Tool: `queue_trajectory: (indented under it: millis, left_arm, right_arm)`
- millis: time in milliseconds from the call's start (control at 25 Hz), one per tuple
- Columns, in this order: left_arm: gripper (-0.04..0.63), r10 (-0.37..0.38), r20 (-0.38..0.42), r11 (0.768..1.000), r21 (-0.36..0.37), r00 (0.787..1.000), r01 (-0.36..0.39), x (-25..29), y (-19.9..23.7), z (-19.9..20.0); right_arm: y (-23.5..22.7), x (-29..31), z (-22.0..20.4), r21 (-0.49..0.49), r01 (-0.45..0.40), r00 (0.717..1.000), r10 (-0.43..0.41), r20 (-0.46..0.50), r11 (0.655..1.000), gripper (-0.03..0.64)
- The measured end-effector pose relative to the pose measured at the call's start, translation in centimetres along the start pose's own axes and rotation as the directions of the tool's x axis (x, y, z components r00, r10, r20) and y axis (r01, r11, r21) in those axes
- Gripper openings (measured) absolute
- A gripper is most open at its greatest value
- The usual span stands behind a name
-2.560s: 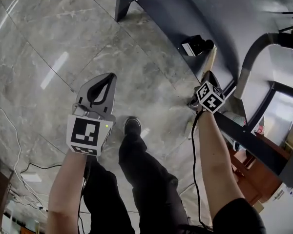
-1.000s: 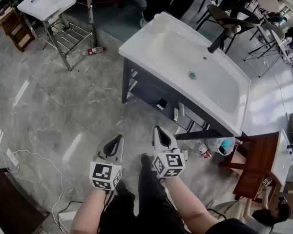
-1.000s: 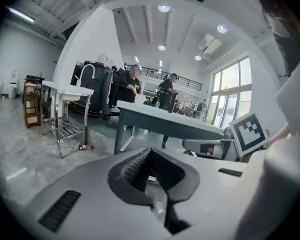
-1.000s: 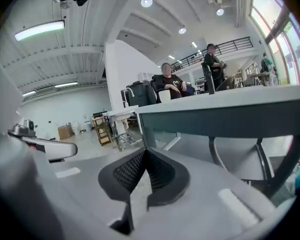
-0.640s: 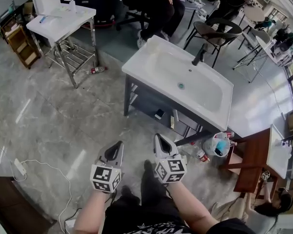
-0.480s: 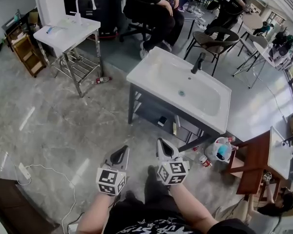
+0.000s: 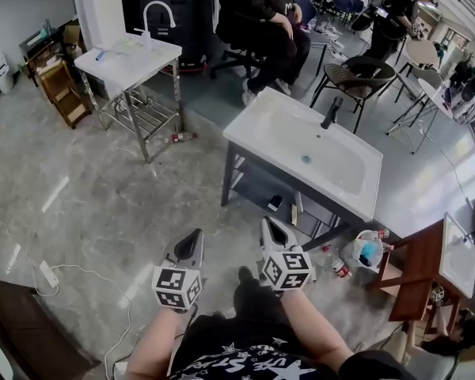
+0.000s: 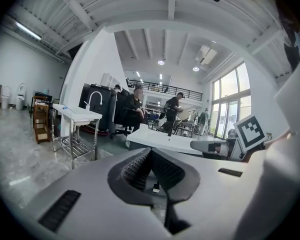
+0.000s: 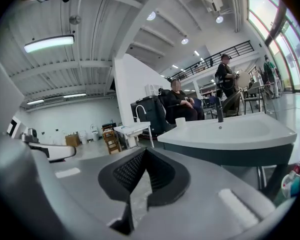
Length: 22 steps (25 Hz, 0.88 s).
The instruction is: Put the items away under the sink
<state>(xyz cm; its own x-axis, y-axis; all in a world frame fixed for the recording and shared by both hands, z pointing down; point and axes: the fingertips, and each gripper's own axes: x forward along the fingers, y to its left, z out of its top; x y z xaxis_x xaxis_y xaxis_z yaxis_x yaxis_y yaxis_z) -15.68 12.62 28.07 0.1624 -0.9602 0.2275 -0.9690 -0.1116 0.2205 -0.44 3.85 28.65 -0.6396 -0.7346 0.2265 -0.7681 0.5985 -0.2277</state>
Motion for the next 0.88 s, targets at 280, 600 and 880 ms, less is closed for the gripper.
queue_trajectory:
  millis: [280,600,880]
  left_arm:
    - [0.009,0.01,-0.026,0.999,0.034,1.0,-0.009,5.0,3.0,1.4]
    - [0.009,0.032,-0.055,0.999,0.041,0.998,-0.03,16.8,5.3,4.8]
    - [0.009,0.038,-0.05,0.998,0.052,0.998,-0.035,26.2,6.6,8.2]
  right_arm:
    - [-3.3,6.5,1.6,0.022,0.007,1.0,-0.007,0.009,1.0,0.003]
    - [-10.6,16.3,7.1,0.008,0.033,0.998,-0.034,0.055,0.999,0.003]
    - [-14.6,23.9,10.9,-0.074,0.007,0.998,-0.003,0.061,0.997,0.003]
